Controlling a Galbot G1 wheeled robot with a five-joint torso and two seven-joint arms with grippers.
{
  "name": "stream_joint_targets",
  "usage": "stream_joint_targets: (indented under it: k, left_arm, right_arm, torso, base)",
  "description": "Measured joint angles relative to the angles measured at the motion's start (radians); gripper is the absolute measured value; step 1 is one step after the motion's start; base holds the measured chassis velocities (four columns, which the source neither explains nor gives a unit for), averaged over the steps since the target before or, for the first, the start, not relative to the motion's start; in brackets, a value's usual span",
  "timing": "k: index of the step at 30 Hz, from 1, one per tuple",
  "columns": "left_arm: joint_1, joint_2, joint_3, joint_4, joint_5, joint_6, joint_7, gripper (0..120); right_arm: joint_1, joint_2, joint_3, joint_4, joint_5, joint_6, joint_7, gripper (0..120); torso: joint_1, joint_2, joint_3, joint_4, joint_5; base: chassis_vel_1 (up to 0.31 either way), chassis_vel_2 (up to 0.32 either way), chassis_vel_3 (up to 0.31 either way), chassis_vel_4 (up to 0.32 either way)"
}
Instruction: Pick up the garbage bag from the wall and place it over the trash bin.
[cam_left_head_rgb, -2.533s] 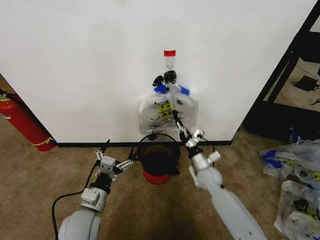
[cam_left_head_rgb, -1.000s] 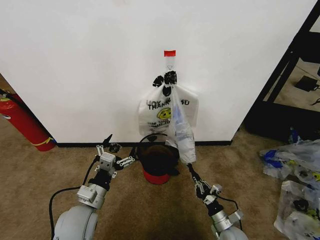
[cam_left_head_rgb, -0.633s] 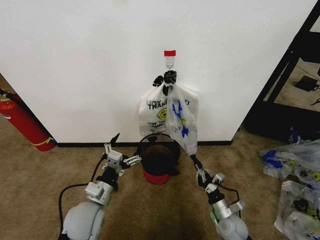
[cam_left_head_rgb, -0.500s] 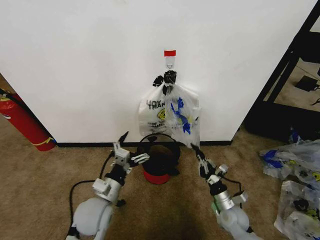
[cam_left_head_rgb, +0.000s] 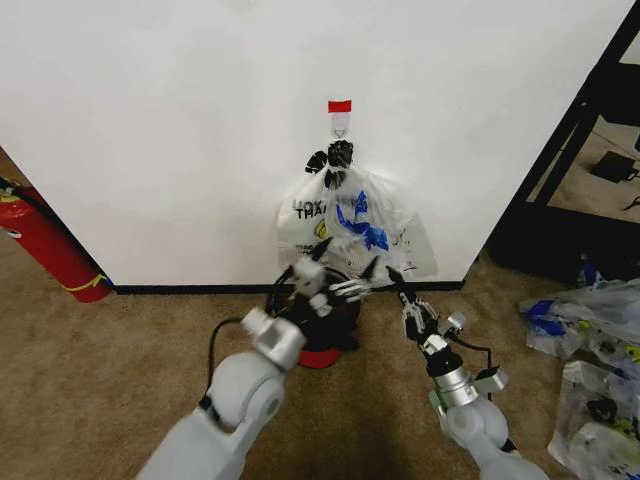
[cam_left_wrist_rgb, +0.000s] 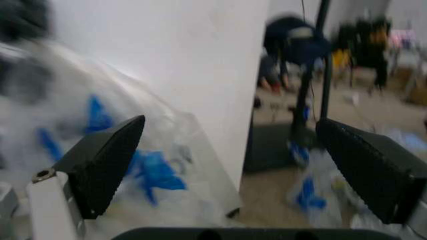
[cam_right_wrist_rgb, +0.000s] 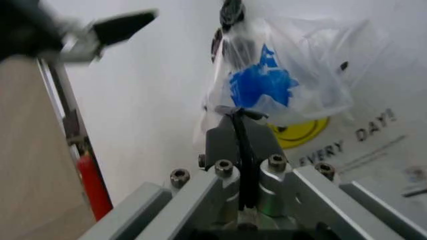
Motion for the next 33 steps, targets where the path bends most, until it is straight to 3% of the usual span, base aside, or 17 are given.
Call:
stream_joint_targets:
  k: [1,3,4,8,9,12,13,15,18,23,33]
  left_arm:
    - [0.0,0.0,0.0,0.0,0.0,0.0,0.0,100]
    - [-0.184,0.023,0.144,0.064,-0.049,0.072,-0.081,100]
    - [-0.184,0.023,0.144,0.064,-0.049,0.072,-0.081,100]
    - [-0.422,0.007,0.284,0.127,-0.136,0.262,-0.263,97]
    - [-0.471,-0.007,0.305,0.14,-0.151,0.312,-0.301,95]
    - [-0.542,-0.041,0.34,0.157,-0.19,0.446,-0.412,94]
    - [-0.542,-0.041,0.34,0.157,-0.19,0.446,-0.412,94]
    - [-0.561,-0.058,0.361,0.156,-0.234,0.523,-0.504,94]
    - [-0.565,-0.072,0.399,0.168,-0.265,0.552,-0.6,93]
    - [-0.577,-0.085,0.441,0.201,-0.288,0.552,-0.666,90]
    - [-0.618,-0.097,0.508,0.302,-0.344,0.543,-0.723,50]
  right_arm:
    - [0.0,0.0,0.0,-0.002,-0.001,0.001,-0.001,0]
    - [0.012,0.004,0.006,-0.033,-0.022,0.016,-0.012,0]
    - [0.012,0.004,0.006,-0.033,-0.022,0.016,-0.012,0]
    - [0.023,0.013,0.018,-0.051,-0.057,0.032,-0.017,0]
    - [0.022,0.018,0.026,-0.054,-0.065,0.037,-0.018,0]
    - [0.023,0.029,0.038,-0.064,-0.081,0.052,-0.021,0]
    - [0.023,0.029,0.038,-0.064,-0.081,0.052,-0.021,0]
    - [0.022,0.031,0.04,-0.065,-0.089,0.058,-0.021,0]
    - [0.022,0.031,0.043,-0.059,-0.098,0.063,-0.015,0]
    - [0.021,0.032,0.044,-0.046,-0.106,0.065,-0.005,0]
    - [0.029,0.041,0.032,-0.038,-0.132,0.068,0.005,0]
  torso:
    - [0.0,0.0,0.0,0.0,0.0]
    - [0.0,0.0,0.0,-0.0006,0.0]
    - [0.0,0.0,0.0,-0.0006,0.0]
    - [0.0,0.0,0.0,0.0004,0.0]
    - [0.0,0.0,0.0,-0.0003,-0.0002]
    - [0.0,0.0,0.0,-0.0006,0.0002]
    - [0.0,0.0,0.0,-0.0006,0.0002]
    - [0.0,0.0,0.0,0.0,0.0]
    - [0.0,0.0,0.0,0.0,-0.0001]
    - [0.0,0.0,0.0,-0.0001,-0.0002]
    - [0.0,0.0,0.0,-0.0001,-0.0002]
  base:
    - [0.0,0.0,0.0,0.0]
    - [0.0,0.0,0.0,0.0]
    - [0.0,0.0,0.0,0.0]
    - [0.0,0.0,0.0,0.0]
    - [0.0,0.0,0.0,0.0]
    - [0.0,0.0,0.0,0.0]
    - [0.0,0.0,0.0,0.0]
    - [0.0,0.0,0.0,0.0]
    - [0.0,0.0,0.0,0.0]
    - [0.0,0.0,0.0,0.0]
    - [0.0,0.0,0.0,0.0]
